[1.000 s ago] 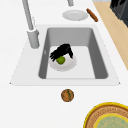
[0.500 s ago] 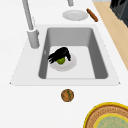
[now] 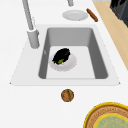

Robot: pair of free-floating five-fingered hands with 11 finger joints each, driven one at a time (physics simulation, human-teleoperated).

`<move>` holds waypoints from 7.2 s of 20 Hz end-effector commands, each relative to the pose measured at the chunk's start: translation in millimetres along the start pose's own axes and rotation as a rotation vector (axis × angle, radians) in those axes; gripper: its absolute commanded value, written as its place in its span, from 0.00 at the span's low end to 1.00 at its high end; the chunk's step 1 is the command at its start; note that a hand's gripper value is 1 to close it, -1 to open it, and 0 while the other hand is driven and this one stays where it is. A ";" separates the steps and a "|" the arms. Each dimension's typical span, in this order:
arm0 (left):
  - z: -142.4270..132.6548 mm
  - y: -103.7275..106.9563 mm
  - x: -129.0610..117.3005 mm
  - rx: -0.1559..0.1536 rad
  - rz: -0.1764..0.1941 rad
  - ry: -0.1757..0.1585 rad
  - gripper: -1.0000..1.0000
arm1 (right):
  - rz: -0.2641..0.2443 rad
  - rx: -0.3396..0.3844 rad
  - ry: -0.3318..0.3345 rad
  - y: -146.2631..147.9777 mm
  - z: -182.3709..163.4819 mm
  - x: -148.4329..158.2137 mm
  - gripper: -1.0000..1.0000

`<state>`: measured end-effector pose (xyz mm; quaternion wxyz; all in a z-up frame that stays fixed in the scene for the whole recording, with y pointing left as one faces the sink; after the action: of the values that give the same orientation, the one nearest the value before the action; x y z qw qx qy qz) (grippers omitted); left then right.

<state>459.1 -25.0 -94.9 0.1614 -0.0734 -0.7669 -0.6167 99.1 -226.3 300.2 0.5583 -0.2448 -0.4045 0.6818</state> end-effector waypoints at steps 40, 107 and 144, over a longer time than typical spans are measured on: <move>138.4 196.6 111.0 -0.001 -0.094 0.043 1.00 | 0.000 0.000 0.000 0.0 0.0 0.0 0.50; 404.0 208.8 300.7 0.173 -0.126 0.034 0.00 | 0.000 0.000 0.000 0.0 0.0 0.0 0.50; 398.9 313.3 310.1 0.108 0.094 -0.013 0.00 | 0.000 0.000 0.000 0.0 0.0 0.0 0.50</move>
<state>198.2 406.4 210.6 0.1760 -0.0835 -0.8010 -0.5661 99.1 -226.3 300.2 0.5583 -0.2448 -0.4045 0.6818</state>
